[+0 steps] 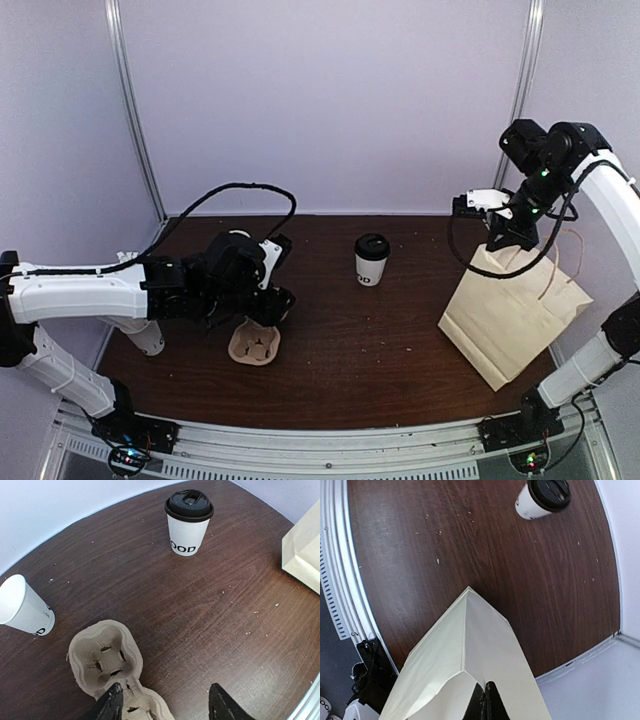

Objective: Pack the takeout coffee

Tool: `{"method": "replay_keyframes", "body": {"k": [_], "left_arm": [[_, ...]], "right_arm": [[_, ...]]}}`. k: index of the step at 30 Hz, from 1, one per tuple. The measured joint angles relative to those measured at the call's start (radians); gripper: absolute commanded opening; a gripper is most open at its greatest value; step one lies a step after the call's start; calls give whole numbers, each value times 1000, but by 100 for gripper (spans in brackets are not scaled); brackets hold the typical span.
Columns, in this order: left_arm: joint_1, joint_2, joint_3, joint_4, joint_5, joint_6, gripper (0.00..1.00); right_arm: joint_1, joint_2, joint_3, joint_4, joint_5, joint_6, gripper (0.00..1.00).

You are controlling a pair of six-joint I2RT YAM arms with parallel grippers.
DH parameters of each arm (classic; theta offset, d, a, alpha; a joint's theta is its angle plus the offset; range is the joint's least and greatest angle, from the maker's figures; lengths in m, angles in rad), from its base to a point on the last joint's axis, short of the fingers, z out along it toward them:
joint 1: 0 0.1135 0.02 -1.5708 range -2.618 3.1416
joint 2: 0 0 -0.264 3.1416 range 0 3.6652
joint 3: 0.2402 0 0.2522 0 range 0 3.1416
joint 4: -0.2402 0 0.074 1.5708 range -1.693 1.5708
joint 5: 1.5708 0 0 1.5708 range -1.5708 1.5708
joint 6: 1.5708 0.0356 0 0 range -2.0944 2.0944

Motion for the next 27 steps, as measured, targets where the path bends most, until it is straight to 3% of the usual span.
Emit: {"method": "replay_keyframes", "body": {"k": [6, 15, 16, 17, 18, 21, 24, 27], "left_arm": [[23, -32, -21, -4, -4, -11, 59], [36, -107, -31, -47, -32, -50, 59], [36, -113, -31, -52, -35, -55, 60], [38, -122, -34, -59, -38, -61, 60], [39, -135, -40, -65, -42, -67, 61], [41, -166, -55, -92, -55, -81, 63], [45, -179, -58, -119, -61, -92, 64], [50, -175, -58, -147, -58, -97, 64]], "right_arm": [[148, 82, 133, -13, -71, -29, 0], [488, 266, 253, 0, -75, -80, 0], [513, 284, 254, 0, -70, -84, 6], [549, 309, 261, -1, -61, -89, 25], [572, 326, 266, 1, -55, -92, 37], [631, 363, 307, 0, -35, -86, 60], [633, 364, 369, 3, -36, -80, 69], [573, 324, 399, 22, -71, -61, 72]]}}
